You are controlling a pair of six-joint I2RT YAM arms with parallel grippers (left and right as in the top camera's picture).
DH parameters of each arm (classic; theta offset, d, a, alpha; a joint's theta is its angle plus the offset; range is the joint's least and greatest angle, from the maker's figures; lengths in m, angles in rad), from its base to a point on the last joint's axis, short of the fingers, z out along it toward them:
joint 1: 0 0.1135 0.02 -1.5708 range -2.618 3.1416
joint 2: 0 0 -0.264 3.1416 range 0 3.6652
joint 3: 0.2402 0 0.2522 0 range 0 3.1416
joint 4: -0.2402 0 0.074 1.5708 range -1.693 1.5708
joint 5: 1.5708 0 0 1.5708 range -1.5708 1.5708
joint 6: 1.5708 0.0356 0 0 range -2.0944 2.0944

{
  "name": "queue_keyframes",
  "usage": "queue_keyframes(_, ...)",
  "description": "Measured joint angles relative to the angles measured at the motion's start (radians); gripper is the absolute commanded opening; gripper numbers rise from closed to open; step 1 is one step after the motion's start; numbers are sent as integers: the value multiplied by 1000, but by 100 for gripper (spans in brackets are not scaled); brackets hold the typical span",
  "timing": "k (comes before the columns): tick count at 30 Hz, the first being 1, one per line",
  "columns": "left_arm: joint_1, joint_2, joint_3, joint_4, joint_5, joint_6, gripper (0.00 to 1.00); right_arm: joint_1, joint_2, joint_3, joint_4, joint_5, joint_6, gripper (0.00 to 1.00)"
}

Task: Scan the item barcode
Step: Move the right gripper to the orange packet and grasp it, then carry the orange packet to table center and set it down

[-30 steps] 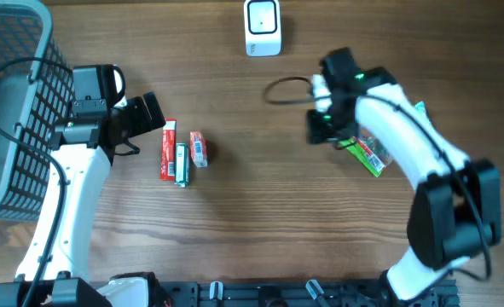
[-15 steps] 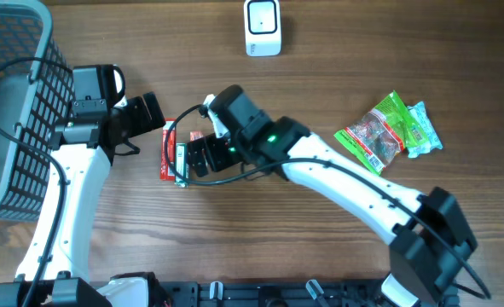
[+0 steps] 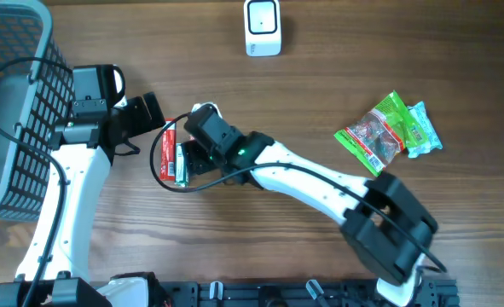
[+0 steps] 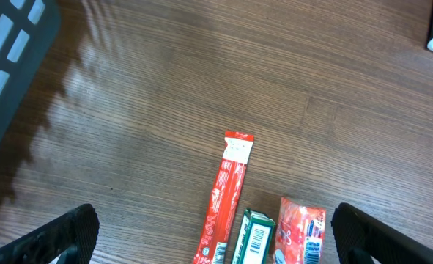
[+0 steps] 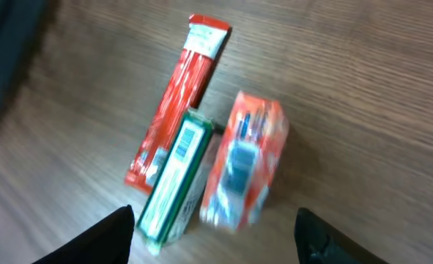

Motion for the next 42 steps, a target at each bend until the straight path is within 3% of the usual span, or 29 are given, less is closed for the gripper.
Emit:
queue_keyframes(5,0,0,0,0,0,0,100,8,123,0,87,45,0,57)
queue_keyframes(15,0,0,0,0,0,0,100,8,136,0,91,75,7,40)
queue_keyframes(20,0,0,0,0,0,0,100,8,132,0,62,86,-10,22)
queue_keyframes(27,0,0,0,0,0,0,100,8,43,0,-76,240,-20,23)
queue_keyframes(34,0,0,0,0,0,0,100,-1,-98,1,-322,436,-38,23)
queue_keyframes(38,0,0,0,0,0,0,100,-70,-101,0,-433,417,-39,23)
queue_keyframes(42,0,0,0,0,0,0,100,-175,-101,-47,-420,353,-53,23)
